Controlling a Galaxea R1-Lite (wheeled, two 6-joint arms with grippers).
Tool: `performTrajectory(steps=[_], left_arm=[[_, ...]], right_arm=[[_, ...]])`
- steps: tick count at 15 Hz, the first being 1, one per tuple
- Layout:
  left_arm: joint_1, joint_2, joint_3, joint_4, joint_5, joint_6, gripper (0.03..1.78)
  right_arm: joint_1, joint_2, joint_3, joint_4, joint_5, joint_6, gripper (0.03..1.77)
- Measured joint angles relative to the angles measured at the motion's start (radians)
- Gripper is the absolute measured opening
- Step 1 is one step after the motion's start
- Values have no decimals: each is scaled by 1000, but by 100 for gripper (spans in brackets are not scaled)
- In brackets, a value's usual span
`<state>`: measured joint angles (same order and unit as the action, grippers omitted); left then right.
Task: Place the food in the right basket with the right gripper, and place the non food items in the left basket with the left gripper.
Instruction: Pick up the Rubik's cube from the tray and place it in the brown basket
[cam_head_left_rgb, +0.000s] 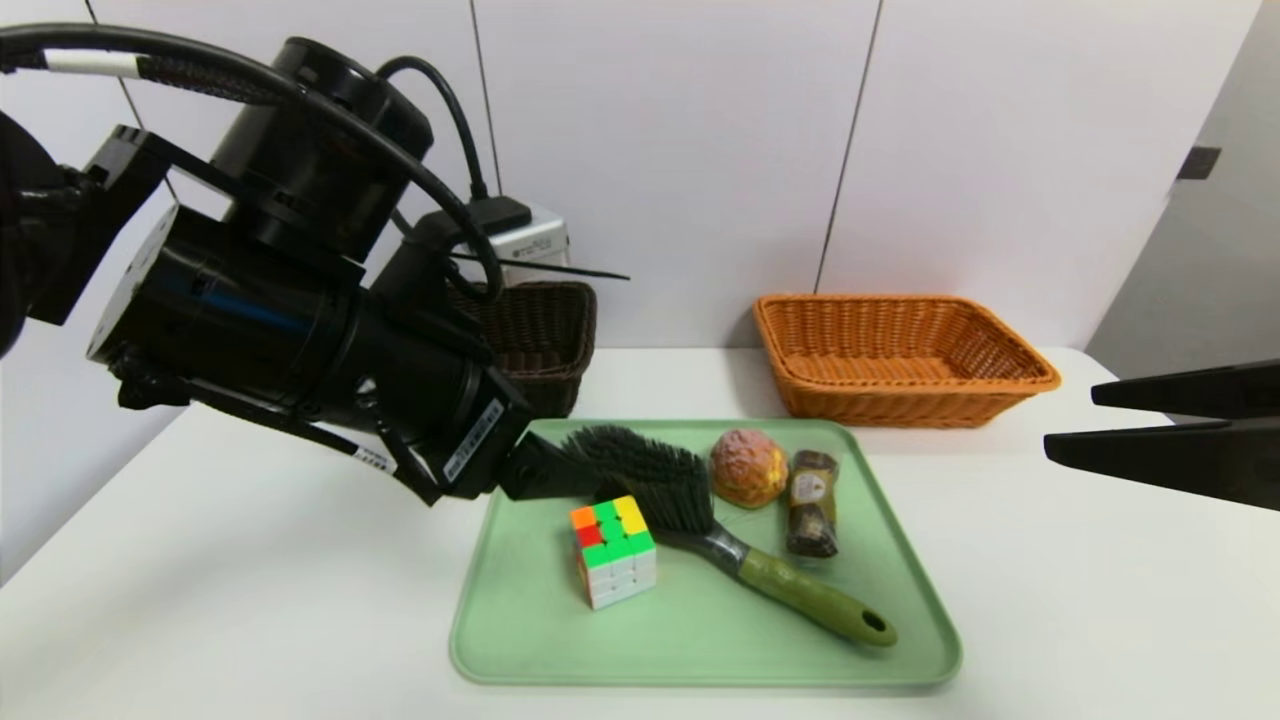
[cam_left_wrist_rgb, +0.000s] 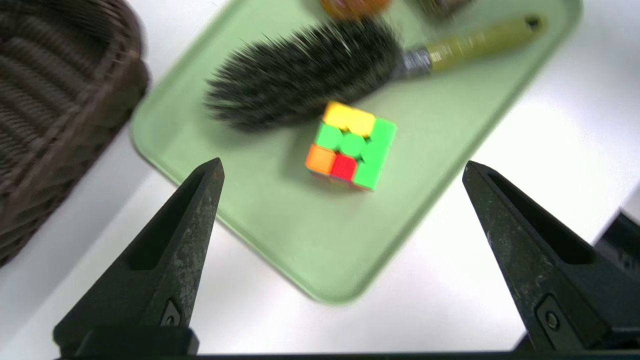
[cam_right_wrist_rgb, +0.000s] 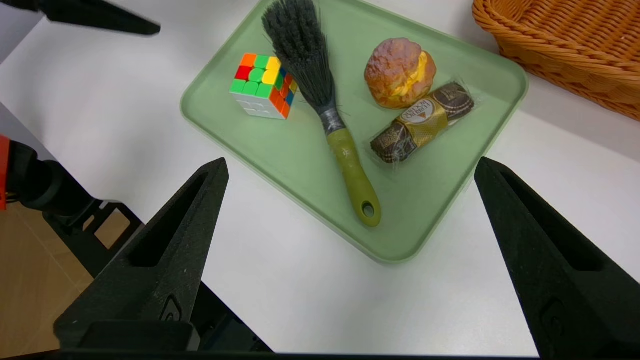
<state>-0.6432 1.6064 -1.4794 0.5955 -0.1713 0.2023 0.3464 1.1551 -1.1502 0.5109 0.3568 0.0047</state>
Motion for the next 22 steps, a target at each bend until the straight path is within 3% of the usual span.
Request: performTrajectory(steps=[2,9,22], left_arm=[[-26,1,4,57,-31,33,169],[-55,93,4,70,-34,169,169],[-58,281,-3,46,-20,164,169]], right_arm=[[0,1,0,0,0,0,170],[0,0,18,0,0,1,170],[-18,-4,44,0,1,0,170]])
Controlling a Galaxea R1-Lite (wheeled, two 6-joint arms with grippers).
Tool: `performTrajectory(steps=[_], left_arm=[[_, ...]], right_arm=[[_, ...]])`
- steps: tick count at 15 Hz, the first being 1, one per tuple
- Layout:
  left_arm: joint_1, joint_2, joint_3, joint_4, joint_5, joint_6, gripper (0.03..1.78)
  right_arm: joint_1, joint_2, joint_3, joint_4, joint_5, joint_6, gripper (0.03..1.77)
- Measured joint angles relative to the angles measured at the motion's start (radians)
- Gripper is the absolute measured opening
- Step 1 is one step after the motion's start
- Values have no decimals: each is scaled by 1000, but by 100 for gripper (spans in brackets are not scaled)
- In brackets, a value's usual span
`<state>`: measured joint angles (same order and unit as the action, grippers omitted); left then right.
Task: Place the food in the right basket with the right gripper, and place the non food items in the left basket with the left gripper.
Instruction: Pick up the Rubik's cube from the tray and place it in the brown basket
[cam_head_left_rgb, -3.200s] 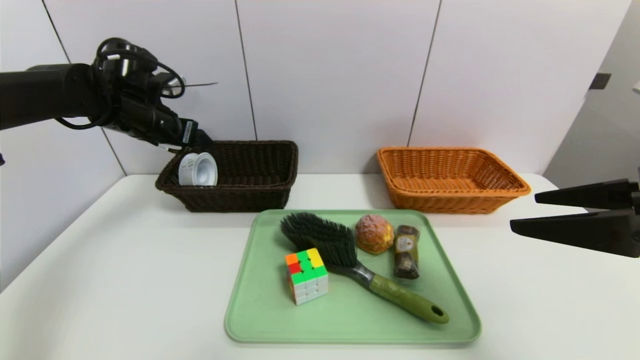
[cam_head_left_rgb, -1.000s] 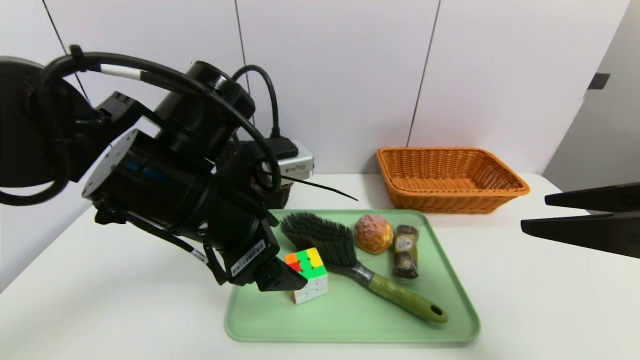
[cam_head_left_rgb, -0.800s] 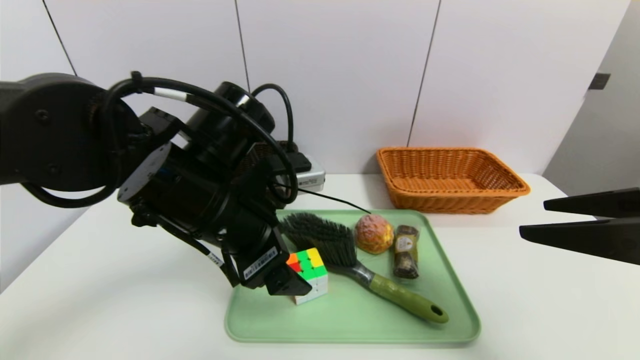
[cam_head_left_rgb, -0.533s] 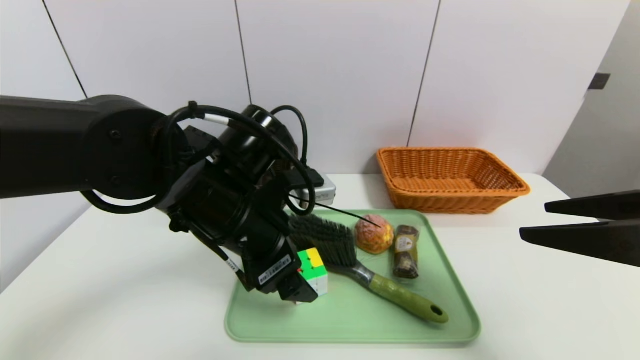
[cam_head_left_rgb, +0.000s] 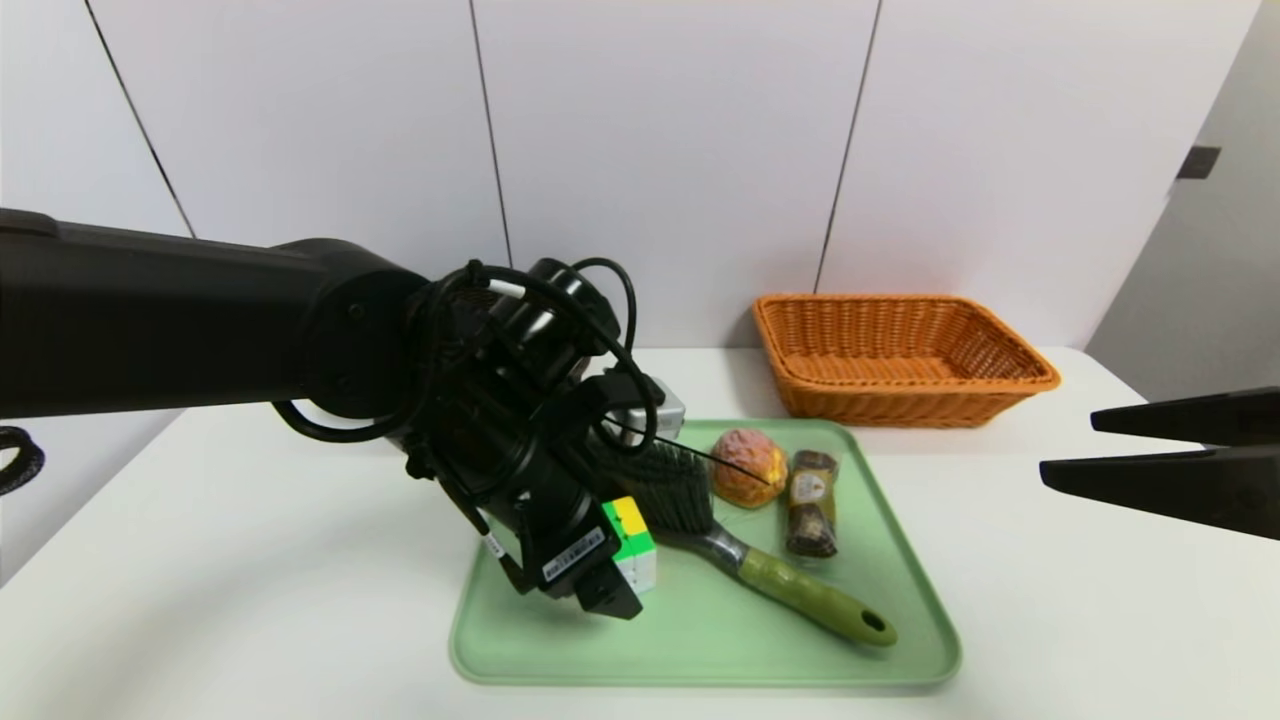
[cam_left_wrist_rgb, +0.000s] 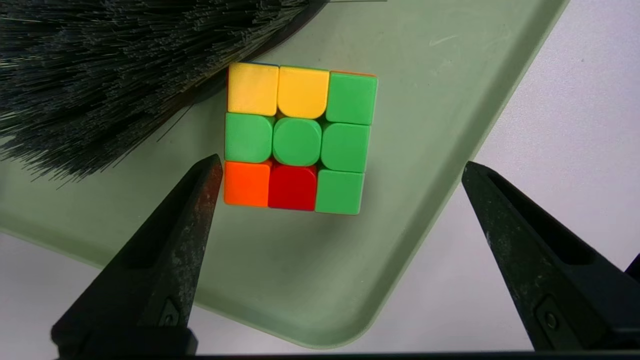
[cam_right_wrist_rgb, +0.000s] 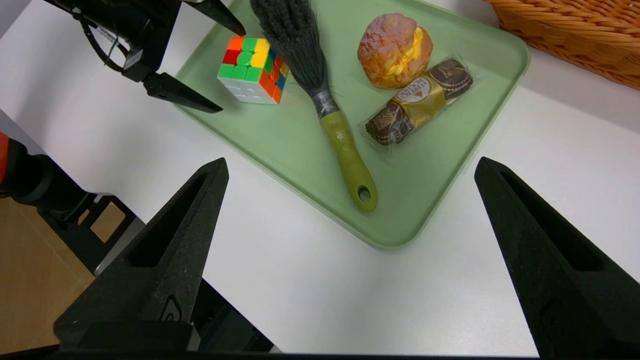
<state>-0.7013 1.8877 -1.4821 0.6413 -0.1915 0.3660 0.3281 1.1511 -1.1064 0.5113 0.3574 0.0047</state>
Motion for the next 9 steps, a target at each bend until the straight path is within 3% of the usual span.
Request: performTrajectory(steps=[9], left_arm=[[3,43,0,-33,0,-1,169]], right_arm=[[-25,-10,17,-3,4,0,170]])
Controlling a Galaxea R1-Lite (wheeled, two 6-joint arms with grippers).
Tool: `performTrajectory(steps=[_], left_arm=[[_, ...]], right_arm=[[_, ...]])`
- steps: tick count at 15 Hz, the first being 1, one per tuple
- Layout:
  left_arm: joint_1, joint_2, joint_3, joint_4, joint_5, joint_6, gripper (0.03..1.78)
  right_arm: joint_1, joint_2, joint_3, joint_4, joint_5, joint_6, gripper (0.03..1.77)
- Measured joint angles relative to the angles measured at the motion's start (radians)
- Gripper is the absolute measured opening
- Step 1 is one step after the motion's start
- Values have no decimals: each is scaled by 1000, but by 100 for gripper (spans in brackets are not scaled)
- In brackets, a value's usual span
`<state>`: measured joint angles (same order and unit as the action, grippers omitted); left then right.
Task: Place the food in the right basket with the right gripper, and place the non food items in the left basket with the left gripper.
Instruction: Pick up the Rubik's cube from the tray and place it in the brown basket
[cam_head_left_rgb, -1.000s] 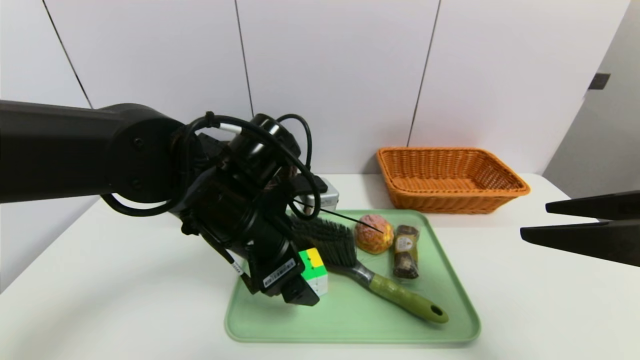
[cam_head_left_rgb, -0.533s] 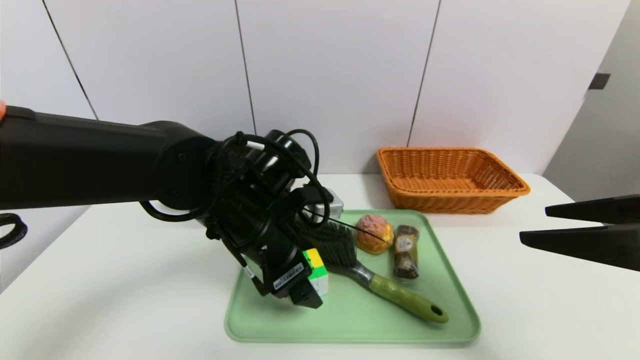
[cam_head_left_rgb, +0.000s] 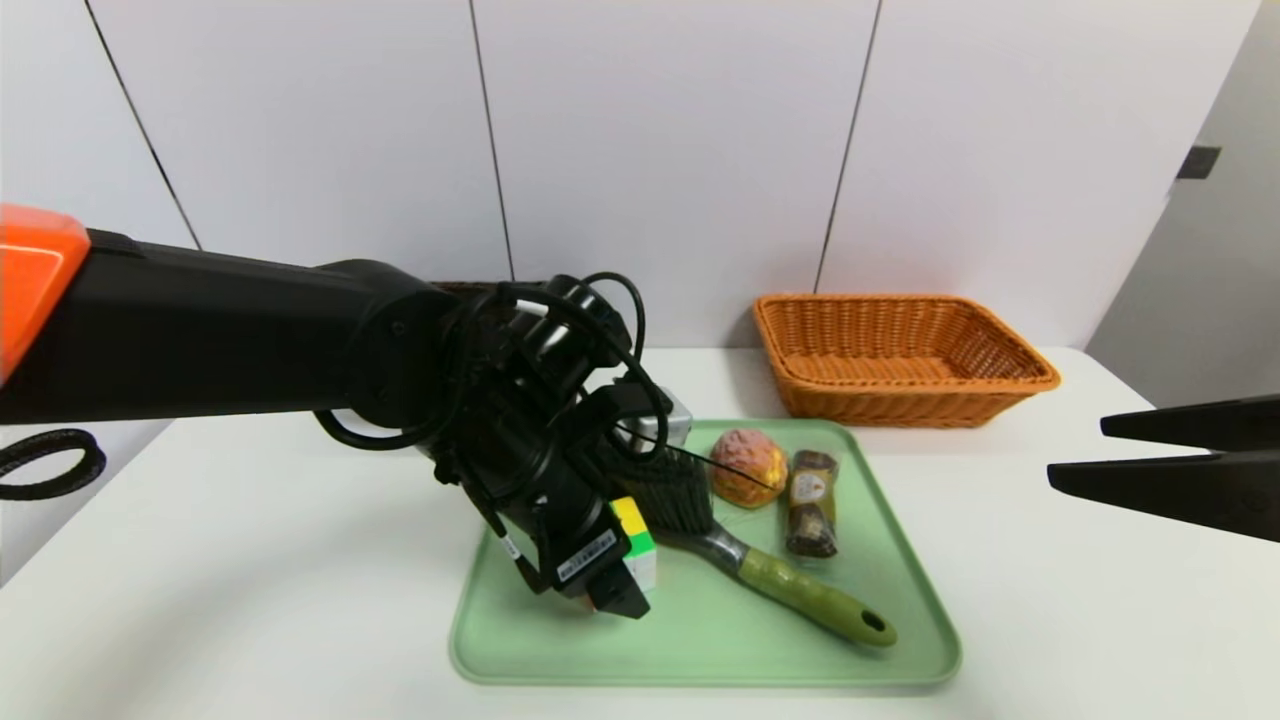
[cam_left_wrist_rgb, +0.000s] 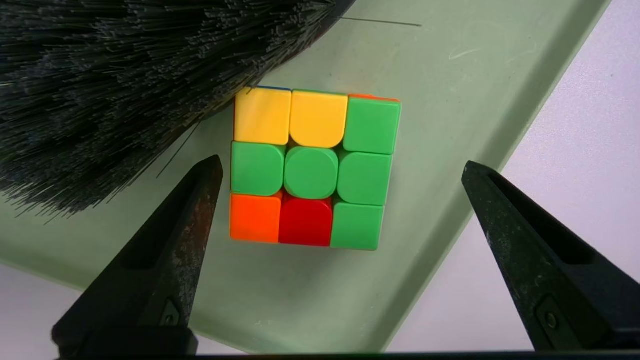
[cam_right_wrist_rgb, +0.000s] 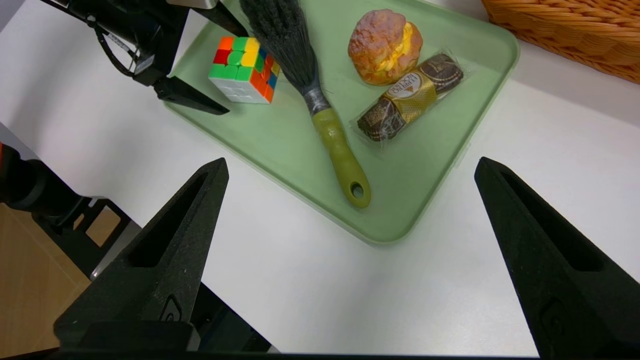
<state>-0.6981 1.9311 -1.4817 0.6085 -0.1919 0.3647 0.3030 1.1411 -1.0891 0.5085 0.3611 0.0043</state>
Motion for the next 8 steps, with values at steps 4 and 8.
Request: performTrajectory(steps=[4,8], left_arm=[[0,23,0,-25,3,-1,169],[0,35,1,-29,4,-2,161]], right_arm=[[-2,-4,4,0,-1,0,170],[-10,-10,6,0,0,0,170]])
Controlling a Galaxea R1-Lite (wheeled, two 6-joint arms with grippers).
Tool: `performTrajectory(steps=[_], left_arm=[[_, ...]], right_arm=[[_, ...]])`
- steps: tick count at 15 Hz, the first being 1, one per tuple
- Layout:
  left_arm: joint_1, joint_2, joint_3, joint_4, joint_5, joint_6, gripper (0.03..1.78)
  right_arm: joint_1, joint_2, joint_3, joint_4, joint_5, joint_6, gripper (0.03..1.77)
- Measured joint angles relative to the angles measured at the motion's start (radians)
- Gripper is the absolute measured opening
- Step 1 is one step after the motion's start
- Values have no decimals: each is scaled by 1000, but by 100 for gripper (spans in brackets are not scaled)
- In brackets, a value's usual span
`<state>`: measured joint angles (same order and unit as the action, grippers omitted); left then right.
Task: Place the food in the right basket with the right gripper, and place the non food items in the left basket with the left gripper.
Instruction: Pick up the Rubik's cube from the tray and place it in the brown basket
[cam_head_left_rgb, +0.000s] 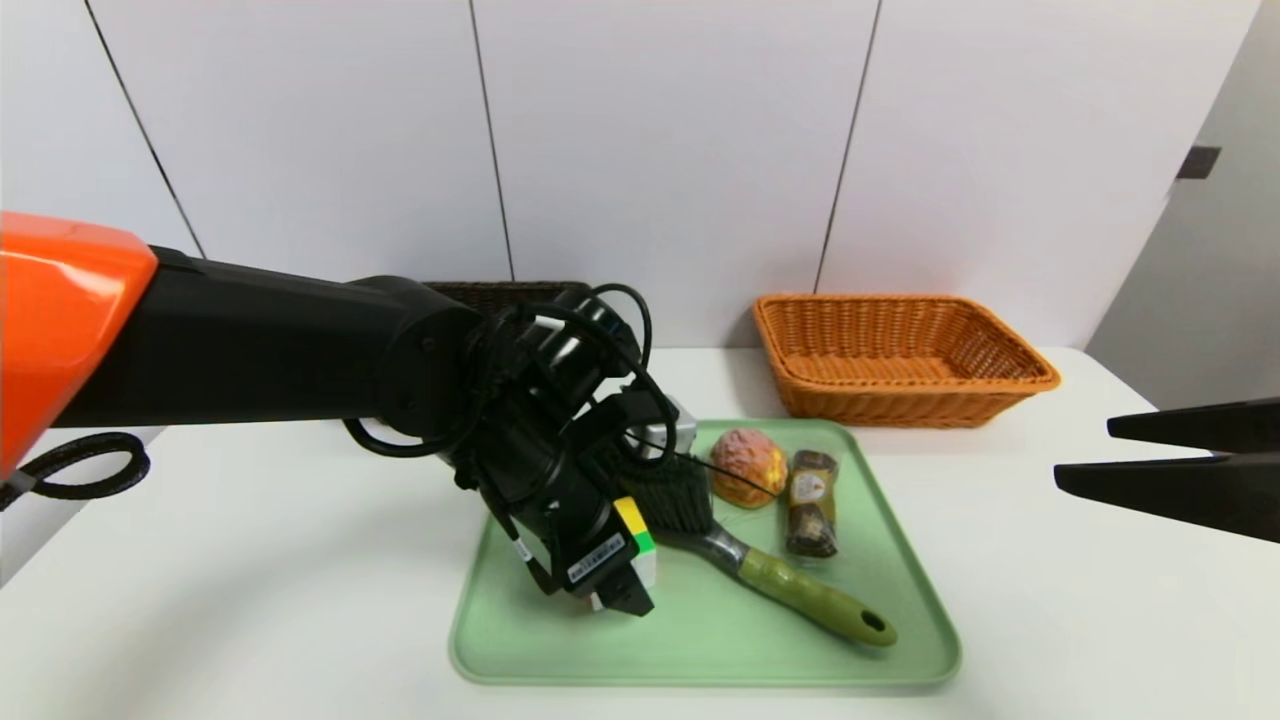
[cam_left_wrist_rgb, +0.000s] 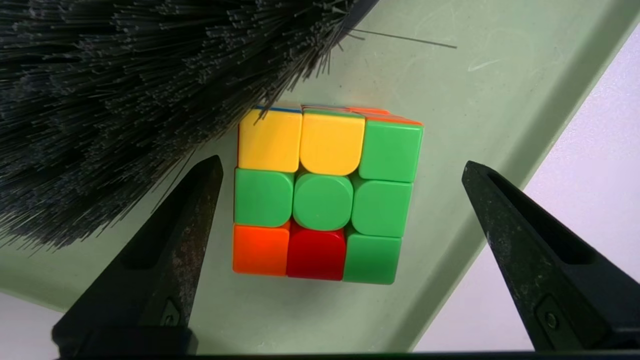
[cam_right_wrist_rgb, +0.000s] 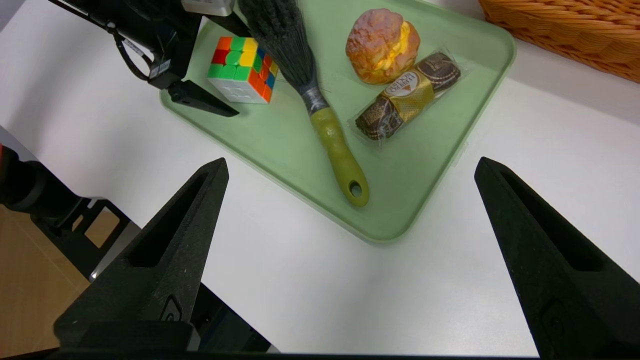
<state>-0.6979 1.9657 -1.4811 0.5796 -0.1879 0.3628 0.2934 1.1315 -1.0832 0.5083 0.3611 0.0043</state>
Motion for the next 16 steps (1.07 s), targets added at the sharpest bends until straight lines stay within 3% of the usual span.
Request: performTrajectory(steps=[2,5,11,16], left_arm=[[0,4,0,0,0,1,126],[0,6,2,0,16,2,96],[0,-40,11,14,50,2,93],[5,-203,21,48,67,-2,93]], right_arm=[[0,-1,1,0,0,0,170],[-1,-1,3,0,0,0,170],[-1,-2,2,-2,1,0,170],[-1,-1,0,-2,0,0,170]])
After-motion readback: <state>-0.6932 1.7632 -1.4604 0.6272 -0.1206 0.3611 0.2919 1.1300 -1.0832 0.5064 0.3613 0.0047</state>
